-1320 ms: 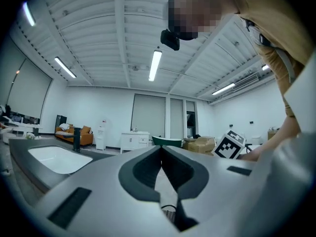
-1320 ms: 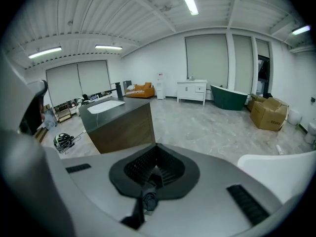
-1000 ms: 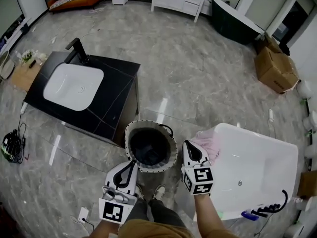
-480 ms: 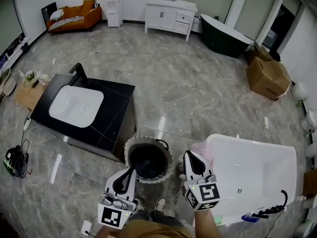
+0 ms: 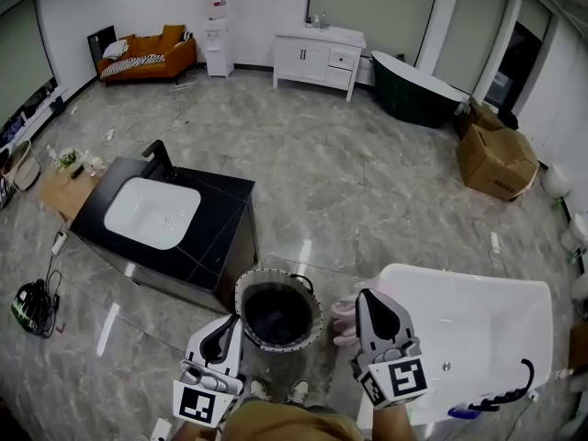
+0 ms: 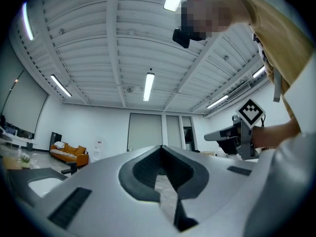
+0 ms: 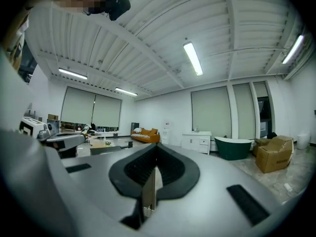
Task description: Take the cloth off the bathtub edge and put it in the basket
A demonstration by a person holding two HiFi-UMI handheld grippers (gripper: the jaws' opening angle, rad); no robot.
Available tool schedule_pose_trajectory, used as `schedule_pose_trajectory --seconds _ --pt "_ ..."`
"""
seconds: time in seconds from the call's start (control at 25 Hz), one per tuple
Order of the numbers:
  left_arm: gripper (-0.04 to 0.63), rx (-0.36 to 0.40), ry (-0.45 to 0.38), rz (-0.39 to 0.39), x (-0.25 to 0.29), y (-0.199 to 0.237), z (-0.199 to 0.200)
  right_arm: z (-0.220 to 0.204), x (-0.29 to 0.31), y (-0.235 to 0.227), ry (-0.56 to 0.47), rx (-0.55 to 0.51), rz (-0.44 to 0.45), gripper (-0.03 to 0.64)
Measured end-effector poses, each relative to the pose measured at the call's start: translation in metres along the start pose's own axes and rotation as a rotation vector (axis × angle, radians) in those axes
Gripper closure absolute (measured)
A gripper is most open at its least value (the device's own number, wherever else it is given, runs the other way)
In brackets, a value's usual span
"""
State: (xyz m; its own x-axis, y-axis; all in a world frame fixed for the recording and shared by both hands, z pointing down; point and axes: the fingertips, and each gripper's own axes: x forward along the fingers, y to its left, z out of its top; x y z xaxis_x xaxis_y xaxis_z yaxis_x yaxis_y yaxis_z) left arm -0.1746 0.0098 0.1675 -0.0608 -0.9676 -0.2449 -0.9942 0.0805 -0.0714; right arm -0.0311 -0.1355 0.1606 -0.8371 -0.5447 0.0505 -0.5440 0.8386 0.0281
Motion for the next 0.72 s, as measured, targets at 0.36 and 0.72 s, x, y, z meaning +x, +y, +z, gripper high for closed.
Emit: schedule_pose_trajectory --seconds 0.36,0.72 --pt "0.588 0.036 -0.019 0.028 0.002 0.003 0.022 0.037 -0.031 -0.013 -0.084 -0.027 -0.021 0.612" --pt "0.588 0.063 -0.039 0.025 0.008 0.006 0.037 0.057 -0.038 -0.017 -0.136 -0.083 -0.022 0.612"
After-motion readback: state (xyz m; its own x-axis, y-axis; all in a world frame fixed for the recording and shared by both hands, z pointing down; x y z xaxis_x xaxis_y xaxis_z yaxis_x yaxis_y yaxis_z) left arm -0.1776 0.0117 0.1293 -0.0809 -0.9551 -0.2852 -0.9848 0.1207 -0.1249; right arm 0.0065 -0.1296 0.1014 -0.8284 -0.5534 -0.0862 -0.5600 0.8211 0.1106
